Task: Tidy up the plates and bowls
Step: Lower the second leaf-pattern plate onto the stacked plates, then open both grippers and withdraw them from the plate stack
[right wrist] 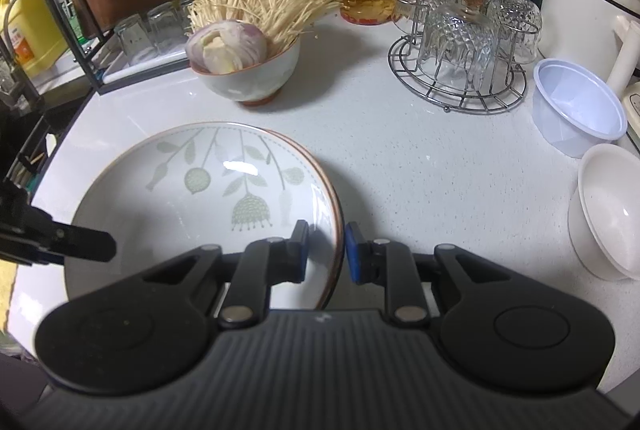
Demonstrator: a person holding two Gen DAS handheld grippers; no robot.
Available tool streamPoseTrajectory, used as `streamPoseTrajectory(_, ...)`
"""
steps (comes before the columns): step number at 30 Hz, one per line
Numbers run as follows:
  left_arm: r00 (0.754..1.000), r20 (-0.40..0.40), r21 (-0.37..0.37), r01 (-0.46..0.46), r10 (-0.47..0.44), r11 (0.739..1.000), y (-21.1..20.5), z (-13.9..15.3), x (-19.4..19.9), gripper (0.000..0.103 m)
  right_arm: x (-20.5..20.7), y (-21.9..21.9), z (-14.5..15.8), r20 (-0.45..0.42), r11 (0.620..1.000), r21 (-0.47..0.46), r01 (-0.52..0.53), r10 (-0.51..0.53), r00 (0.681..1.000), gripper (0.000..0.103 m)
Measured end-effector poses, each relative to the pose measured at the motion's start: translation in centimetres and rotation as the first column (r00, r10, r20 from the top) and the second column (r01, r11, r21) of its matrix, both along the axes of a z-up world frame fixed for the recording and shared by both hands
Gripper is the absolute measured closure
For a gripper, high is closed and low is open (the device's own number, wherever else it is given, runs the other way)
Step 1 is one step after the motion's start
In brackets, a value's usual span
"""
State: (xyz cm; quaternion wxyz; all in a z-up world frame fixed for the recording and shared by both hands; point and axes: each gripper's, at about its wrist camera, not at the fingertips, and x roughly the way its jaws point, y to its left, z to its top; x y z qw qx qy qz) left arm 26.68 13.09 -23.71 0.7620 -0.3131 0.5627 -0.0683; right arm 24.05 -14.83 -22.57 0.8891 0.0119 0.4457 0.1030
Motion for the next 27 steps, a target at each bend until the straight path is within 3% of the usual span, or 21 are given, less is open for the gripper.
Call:
streamPoseTrajectory(9,1.000,-0.007,-0.042,-0.025,0.025,0.999,1.0,0.5,-1.5,0.066,-0.2,0.2,-0.1,0.012,0.999,-0.029,-0.022,0.022,1.000,0.081)
streamPoseTrajectory(17,0.998,0.069,0.075,-0.014,0.009,0.997,0.3,2.8,-2.5,0.066,-0.1,-0.2,0.7,0.008,1.000,-0.001,-0.003,0.003,1.000,0.081)
streamPoseTrajectory(27,0.967,0.245,0.212,0.013,-0.066,0.977,-1.9,9.4,-3.4,0.066,-1.5,-0.7,6.9,0.114,0.997,0.071,0.023,-0.031,0.993,0.081)
